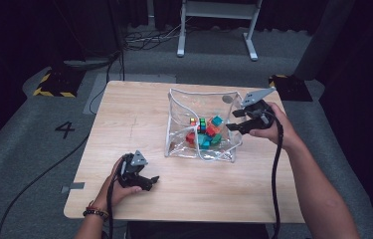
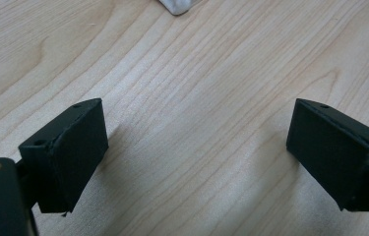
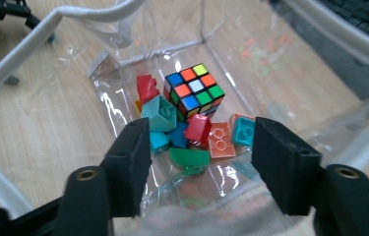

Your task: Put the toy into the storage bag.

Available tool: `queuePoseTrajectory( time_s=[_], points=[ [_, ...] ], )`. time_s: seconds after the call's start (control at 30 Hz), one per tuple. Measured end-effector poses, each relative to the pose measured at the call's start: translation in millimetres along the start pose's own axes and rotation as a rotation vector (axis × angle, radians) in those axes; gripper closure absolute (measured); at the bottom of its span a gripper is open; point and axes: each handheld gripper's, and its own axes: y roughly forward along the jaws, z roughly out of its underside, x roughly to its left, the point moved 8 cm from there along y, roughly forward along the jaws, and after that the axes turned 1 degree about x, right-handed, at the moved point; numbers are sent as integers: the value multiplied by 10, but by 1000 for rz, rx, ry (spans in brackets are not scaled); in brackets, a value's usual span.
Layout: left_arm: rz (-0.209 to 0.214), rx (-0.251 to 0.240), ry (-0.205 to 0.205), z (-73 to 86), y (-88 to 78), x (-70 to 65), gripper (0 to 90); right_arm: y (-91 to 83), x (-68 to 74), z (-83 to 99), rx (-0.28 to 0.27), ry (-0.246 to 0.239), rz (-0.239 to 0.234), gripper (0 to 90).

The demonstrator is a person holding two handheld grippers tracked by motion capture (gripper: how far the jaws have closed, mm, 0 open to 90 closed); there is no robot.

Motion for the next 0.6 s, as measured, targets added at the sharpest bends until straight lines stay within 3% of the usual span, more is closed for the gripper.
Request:
queuePoseTrajectory(
  time_s=[0.2, 0.33, 0.6],
  points=[
    [-1, 3, 4, -3, -1, 6, 86, -244, 13, 88, -124, 36, 22, 325],
    [-2, 3, 4, -3, 0, 6, 86, -348, 28, 211, -156, 58, 65, 277],
    [0, 0, 1, -10, 6, 6, 85, -496, 108, 538, -213, 92, 93, 238]
  ],
)
